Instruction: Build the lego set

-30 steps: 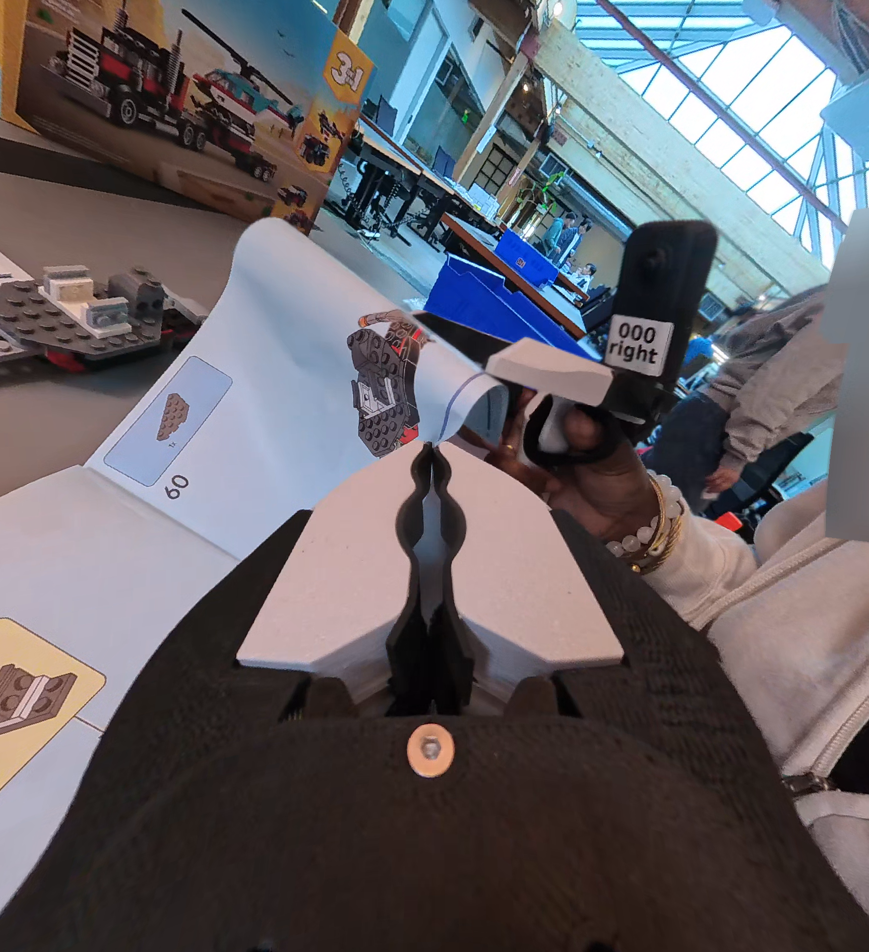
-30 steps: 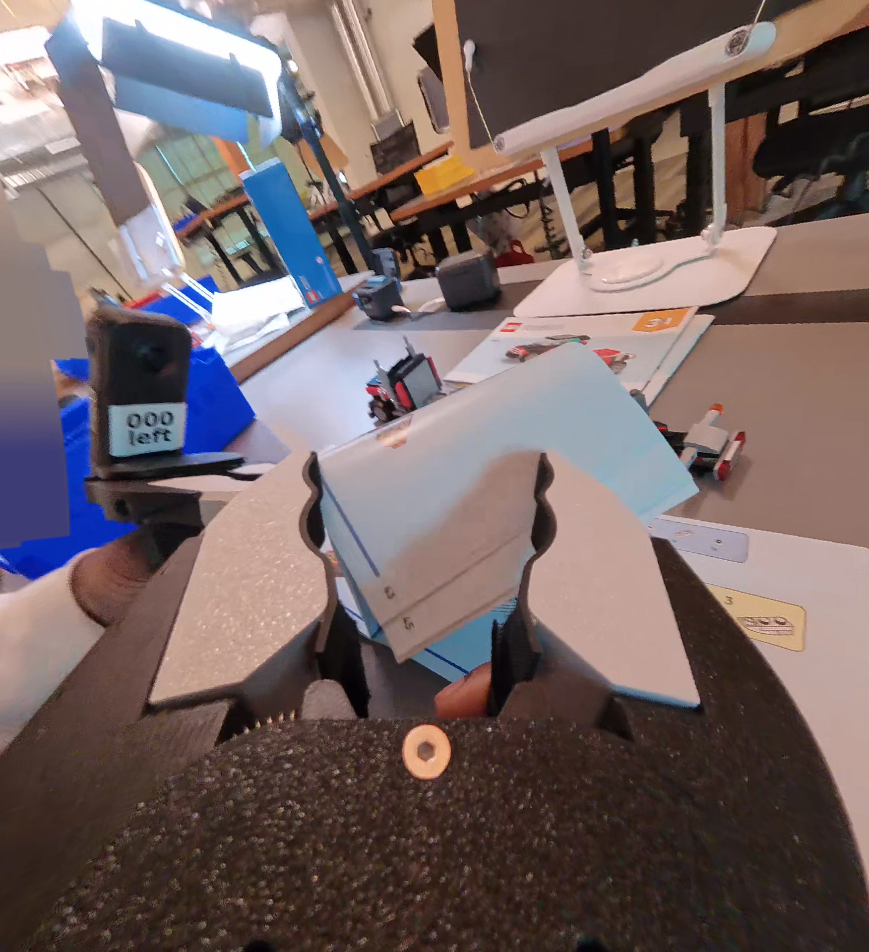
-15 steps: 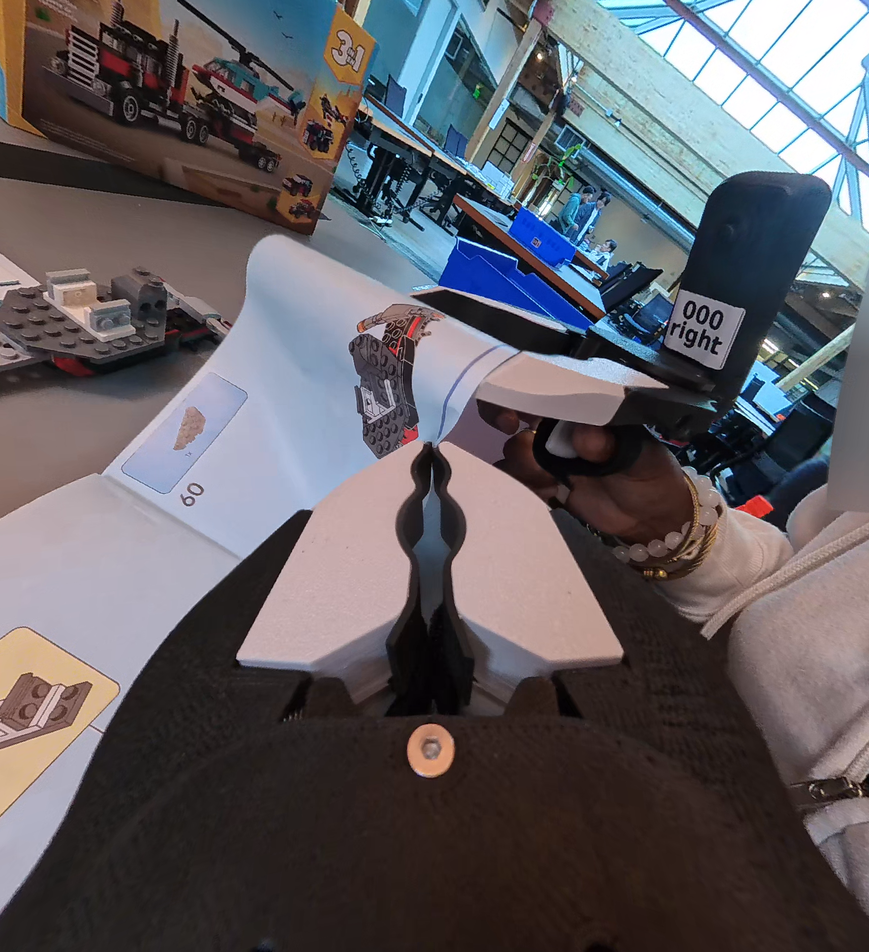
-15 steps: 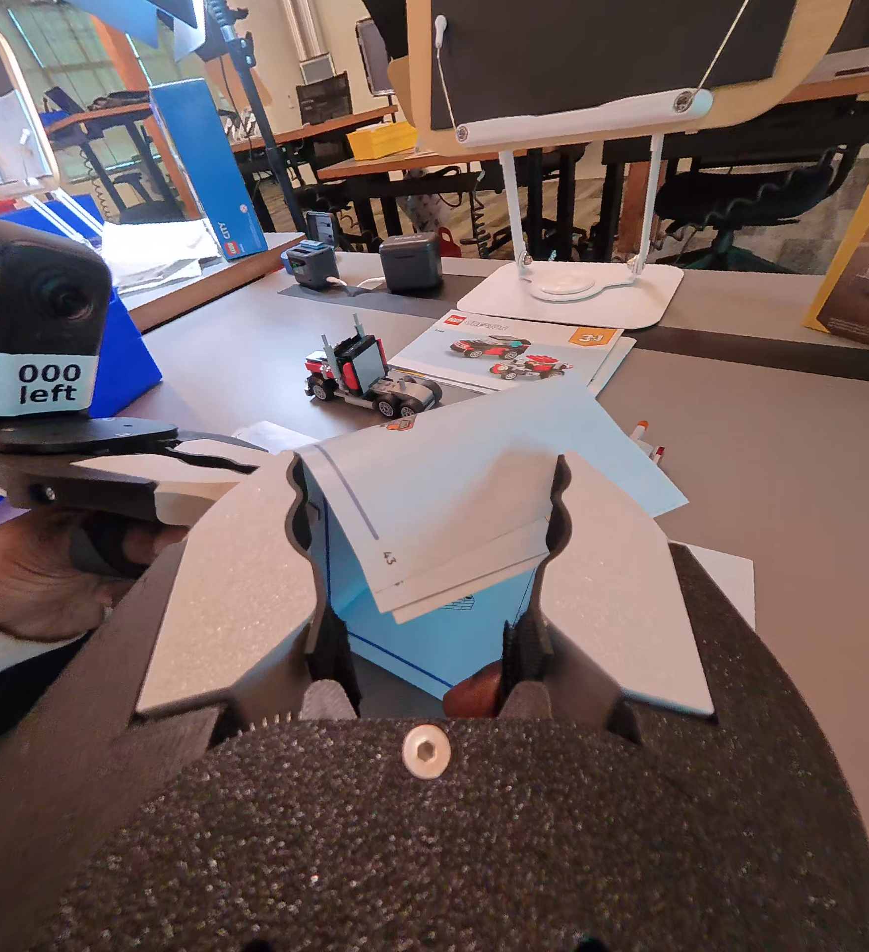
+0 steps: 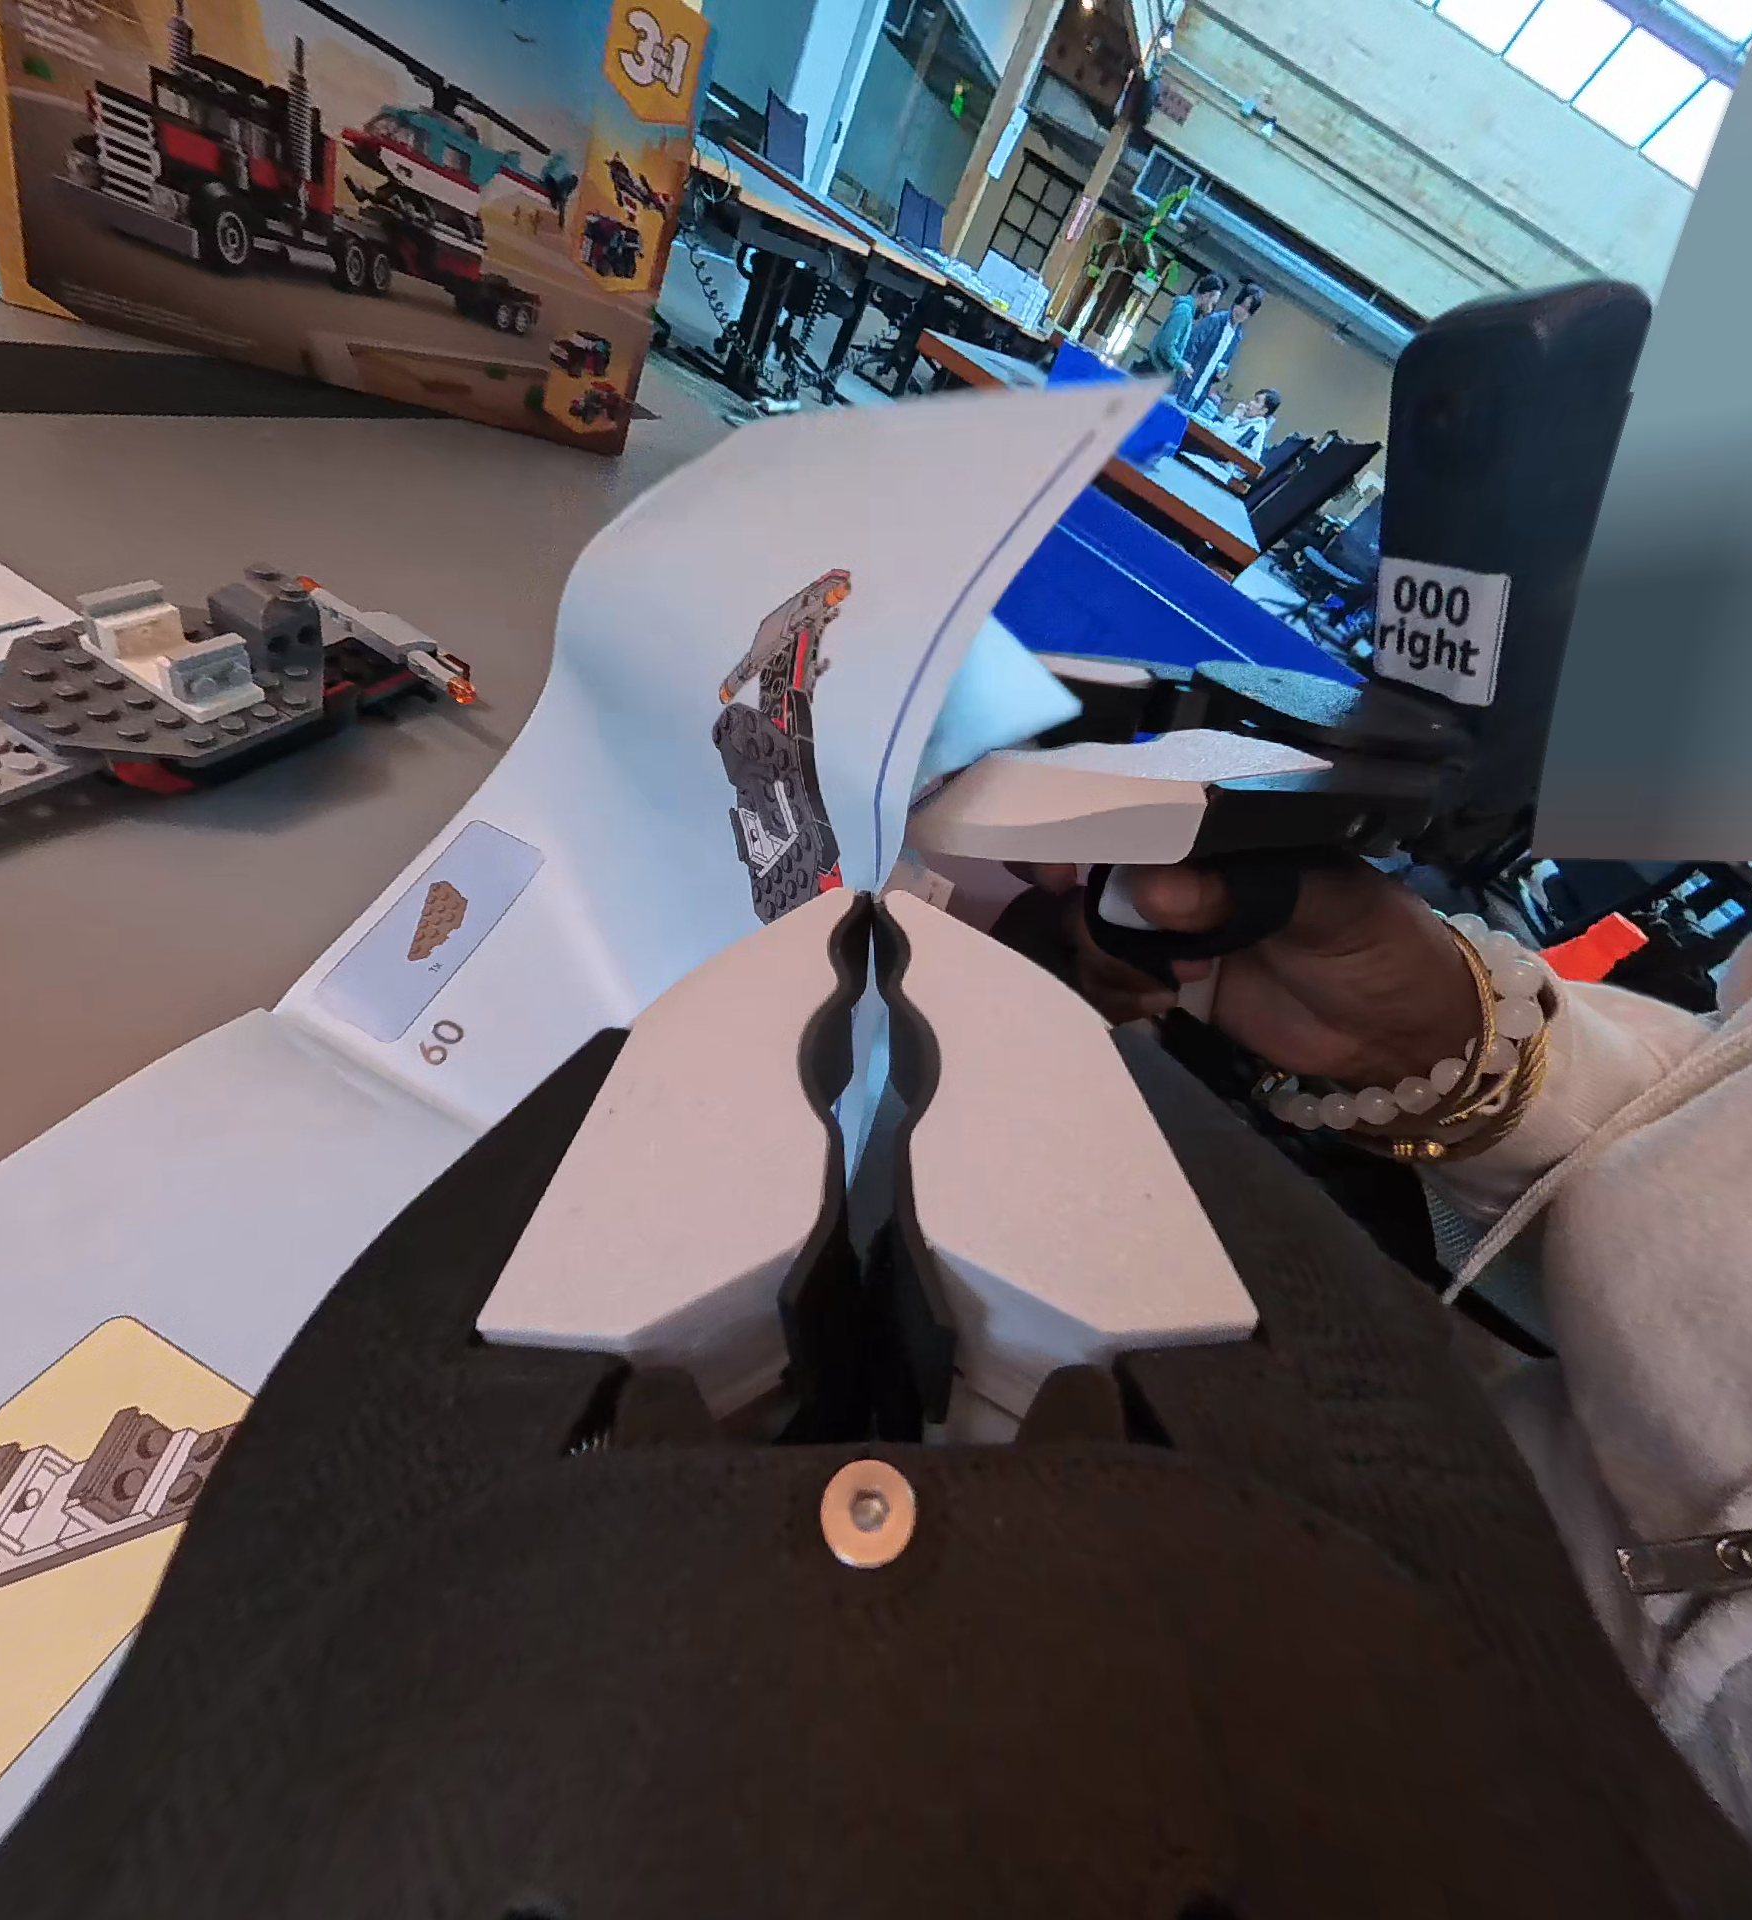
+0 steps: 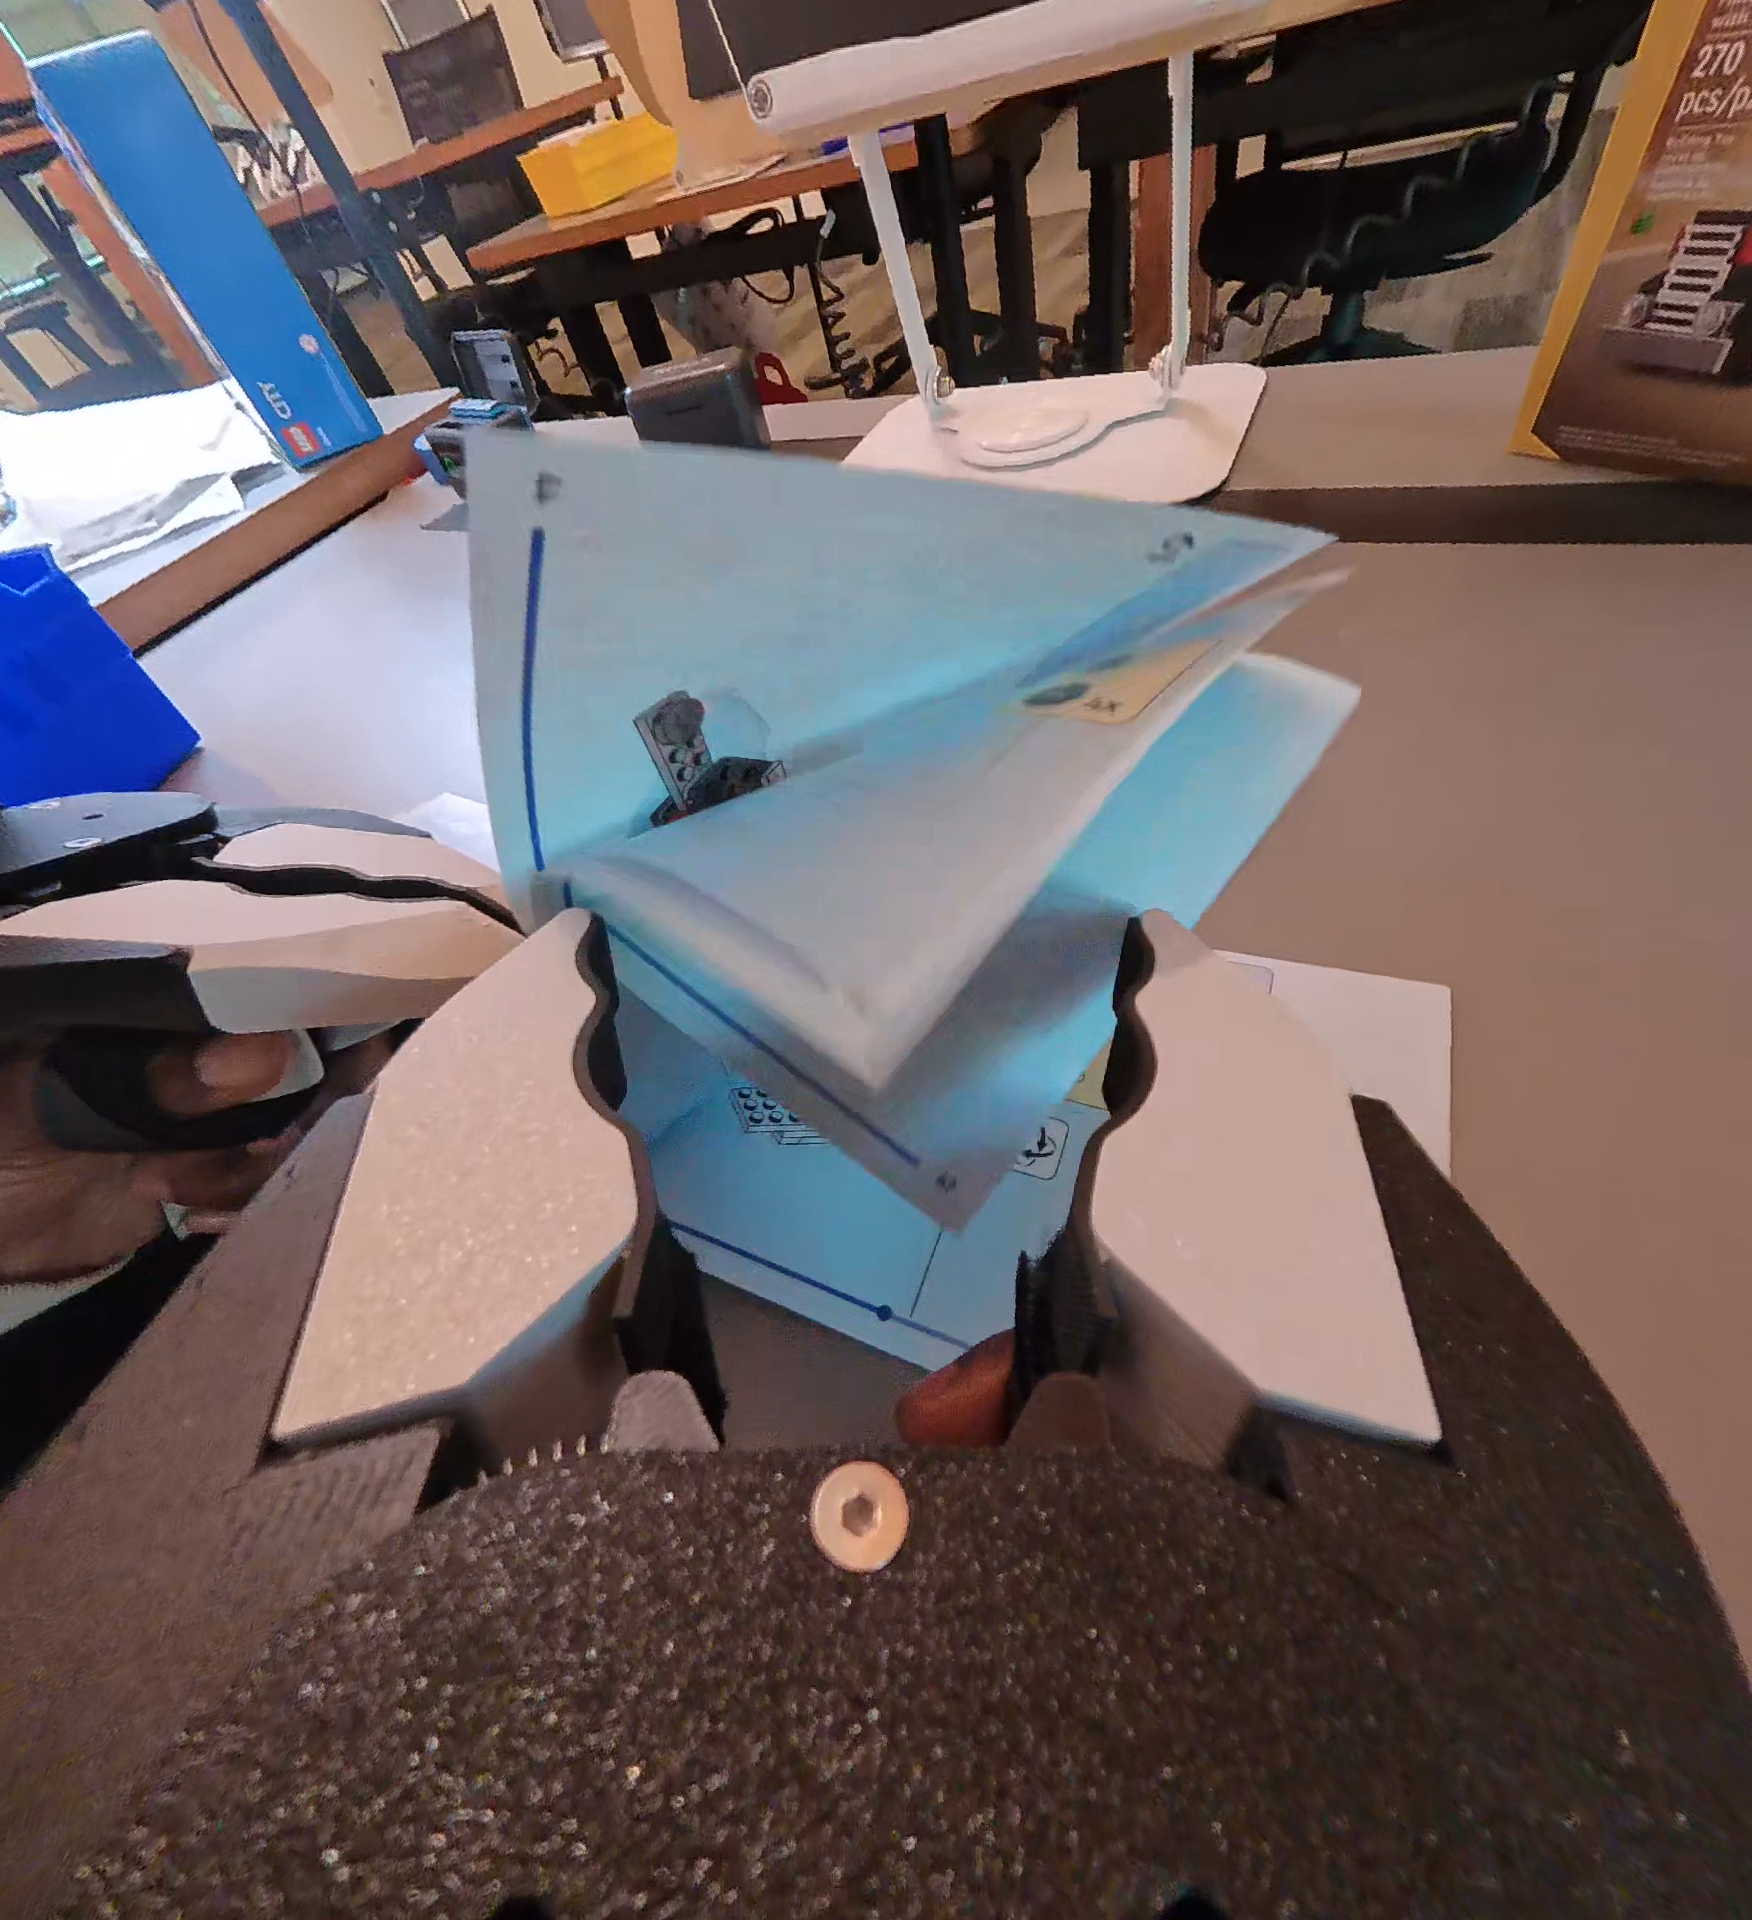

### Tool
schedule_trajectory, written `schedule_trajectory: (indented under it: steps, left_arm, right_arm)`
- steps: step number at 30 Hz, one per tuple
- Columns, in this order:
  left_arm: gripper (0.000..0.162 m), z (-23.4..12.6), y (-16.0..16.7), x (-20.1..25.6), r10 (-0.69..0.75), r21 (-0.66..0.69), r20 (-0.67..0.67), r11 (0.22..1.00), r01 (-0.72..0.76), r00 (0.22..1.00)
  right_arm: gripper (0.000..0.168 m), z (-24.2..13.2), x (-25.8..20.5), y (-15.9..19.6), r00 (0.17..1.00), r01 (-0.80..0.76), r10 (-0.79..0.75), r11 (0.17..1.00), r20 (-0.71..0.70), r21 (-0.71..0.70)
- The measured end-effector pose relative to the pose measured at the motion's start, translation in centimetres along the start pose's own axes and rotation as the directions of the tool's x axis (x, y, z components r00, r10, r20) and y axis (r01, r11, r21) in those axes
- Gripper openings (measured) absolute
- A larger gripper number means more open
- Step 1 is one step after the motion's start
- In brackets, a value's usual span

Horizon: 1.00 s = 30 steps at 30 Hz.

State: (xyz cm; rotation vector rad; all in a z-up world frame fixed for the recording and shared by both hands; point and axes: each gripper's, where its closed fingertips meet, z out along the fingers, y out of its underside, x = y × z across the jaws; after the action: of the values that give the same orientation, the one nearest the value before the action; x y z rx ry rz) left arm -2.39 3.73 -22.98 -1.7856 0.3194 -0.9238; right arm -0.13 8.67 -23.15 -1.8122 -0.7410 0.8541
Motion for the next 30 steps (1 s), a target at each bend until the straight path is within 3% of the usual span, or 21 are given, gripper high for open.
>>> schedule_trajectory:
  steps: [6,10,16,19,30]
  left_arm:
    - [0.001,0.2,0.2,0.1,0.01,-0.011,0.009,1.0,-0.01,1.0]
    - [0.001,0.2,0.3,-0.1,0.001,-0.014,0.015,1.0,-0.001,1.0]
    - [0.001,0.4,0.4,-0.1,-0.003,-0.015,0.012,1.0,0.003,1.0]
    - [0.001,0.6,0.5,0.0,0.007,-0.021,0.012,1.0,-0.007,1.0]
    - [0.001,0.8,0.7,0.0,0.035,-0.037,0.03,0.999,-0.034,0.999]
  right_arm:
    - [0.091,-0.1,-1.2,-0.7,0.996,-0.054,0.051,0.998,0.074,0.038]
    - [0.059,-0.4,-1.6,-1.6,0.986,-0.109,0.096,0.99,0.135,0.094]
    - [0.032,-1.3,-3.4,-3.7,0.976,0.112,-0.139,0.98,0.167,0.164]
    - [0.032,-0.6,-3.6,-3.5,0.966,0.191,-0.208,0.974,0.151,0.12]
    - [0.043,-0.2,-3.7,-2.0,0.974,0.144,-0.149,0.989,0.168,0.038]
